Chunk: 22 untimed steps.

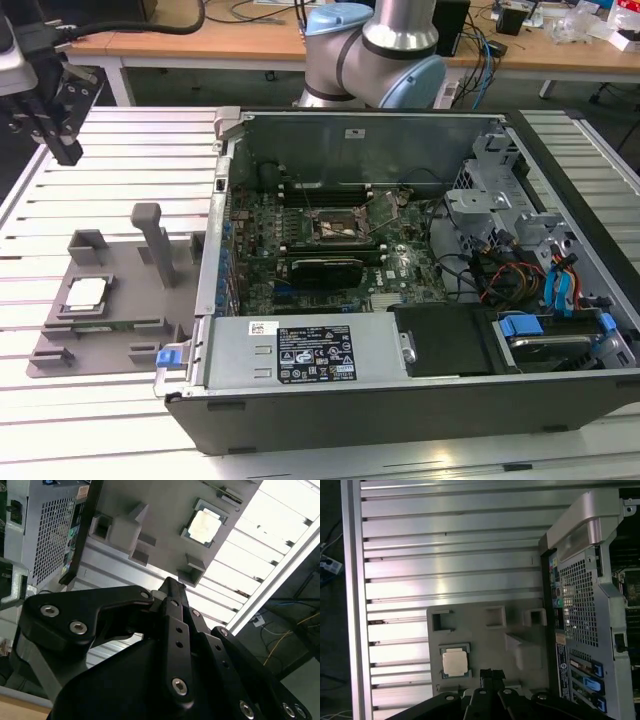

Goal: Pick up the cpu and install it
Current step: 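Reach for the cpu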

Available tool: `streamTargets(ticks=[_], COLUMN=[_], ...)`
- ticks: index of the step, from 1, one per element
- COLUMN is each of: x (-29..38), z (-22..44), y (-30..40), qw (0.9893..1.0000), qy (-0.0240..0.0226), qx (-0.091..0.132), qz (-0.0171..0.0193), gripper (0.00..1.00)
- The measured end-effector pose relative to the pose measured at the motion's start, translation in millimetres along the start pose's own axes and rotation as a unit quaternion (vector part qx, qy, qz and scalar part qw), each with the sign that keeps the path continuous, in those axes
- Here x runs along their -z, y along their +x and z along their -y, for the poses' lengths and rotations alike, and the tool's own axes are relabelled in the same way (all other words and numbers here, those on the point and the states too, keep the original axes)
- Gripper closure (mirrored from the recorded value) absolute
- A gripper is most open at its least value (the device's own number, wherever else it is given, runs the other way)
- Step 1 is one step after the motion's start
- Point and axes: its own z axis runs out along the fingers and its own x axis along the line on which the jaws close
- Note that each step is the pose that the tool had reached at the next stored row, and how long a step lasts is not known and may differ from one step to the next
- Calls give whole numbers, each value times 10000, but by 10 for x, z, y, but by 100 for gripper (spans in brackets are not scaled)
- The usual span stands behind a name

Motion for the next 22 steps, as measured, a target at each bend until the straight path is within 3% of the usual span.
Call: streamTargets(ticks=[2,4,6,11,16,22], x=[1,1,-3,-29,-43,-42], z=[20,95,126,294,331,331], y=[34,116,170,390,528,530], qw=[10000,10000,10000,10000,10000,10000], qy=[0,1,1,1,1,1], qx=[1,0,1,0,0,0], qz=[0,0,0,0,0,0], gripper=[89,89,89,89,89,89])
